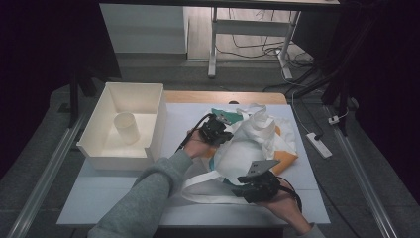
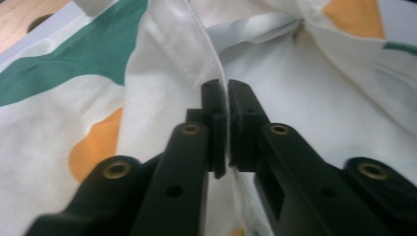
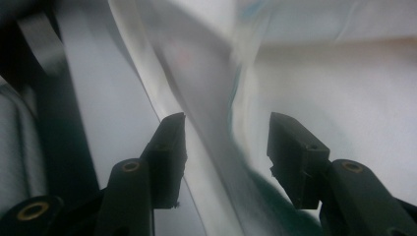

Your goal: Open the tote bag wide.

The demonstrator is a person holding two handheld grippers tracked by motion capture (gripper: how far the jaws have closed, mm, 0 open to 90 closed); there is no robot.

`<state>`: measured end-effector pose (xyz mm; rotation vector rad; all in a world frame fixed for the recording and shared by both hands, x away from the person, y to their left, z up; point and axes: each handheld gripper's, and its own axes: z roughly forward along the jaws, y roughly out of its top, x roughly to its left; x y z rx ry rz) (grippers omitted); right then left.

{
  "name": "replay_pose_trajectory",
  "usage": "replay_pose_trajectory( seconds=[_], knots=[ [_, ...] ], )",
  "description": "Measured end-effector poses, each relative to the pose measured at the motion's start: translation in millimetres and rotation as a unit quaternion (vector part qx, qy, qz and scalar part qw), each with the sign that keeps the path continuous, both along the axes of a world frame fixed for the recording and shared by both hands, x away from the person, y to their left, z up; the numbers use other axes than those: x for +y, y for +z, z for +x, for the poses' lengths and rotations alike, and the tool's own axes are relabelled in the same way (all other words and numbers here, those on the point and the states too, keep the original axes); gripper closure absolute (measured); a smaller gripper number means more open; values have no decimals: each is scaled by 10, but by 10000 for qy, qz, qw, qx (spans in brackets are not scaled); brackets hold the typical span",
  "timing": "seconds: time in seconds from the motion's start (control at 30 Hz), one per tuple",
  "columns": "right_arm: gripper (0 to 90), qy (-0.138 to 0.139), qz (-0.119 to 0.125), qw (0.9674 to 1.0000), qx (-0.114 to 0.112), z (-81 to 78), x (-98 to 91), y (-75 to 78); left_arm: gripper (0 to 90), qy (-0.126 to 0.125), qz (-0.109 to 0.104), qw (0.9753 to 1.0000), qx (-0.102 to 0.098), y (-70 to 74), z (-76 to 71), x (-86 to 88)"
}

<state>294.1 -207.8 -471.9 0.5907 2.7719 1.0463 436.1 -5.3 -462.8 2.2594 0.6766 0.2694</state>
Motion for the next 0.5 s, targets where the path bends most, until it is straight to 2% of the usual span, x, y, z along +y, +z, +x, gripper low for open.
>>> replay_pose_trajectory(
  seconds=[0.07,0.1,0.13,0.17,0.27,0.37,0.43,0.5],
  knots=[
    [737,75,-267,9996,64,7,24,-64,877,167,96,9997,-152,13,5,36],
    [799,43,-341,9994,100,16,24,-83,879,266,129,9994,-206,20,14,66],
    [832,17,-302,9994,156,21,14,-84,879,336,146,9991,-223,27,32,108],
    [854,-6,-280,9995,116,14,3,-65,880,445,95,9987,-225,26,53,150],
    [880,-11,-253,9995,-193,-70,-15,59,882,683,-50,9974,-234,33,121,296],
    [883,-20,-223,9990,-392,-145,-10,149,882,698,-240,9973,-55,23,166,388],
    [883,30,-198,9992,-342,-144,8,144,882,703,-123,9974,-72,-6,157,372],
    [883,98,-297,9993,-217,-109,37,74,882,700,8,9975,-122,-49,145,355]
  ],
)
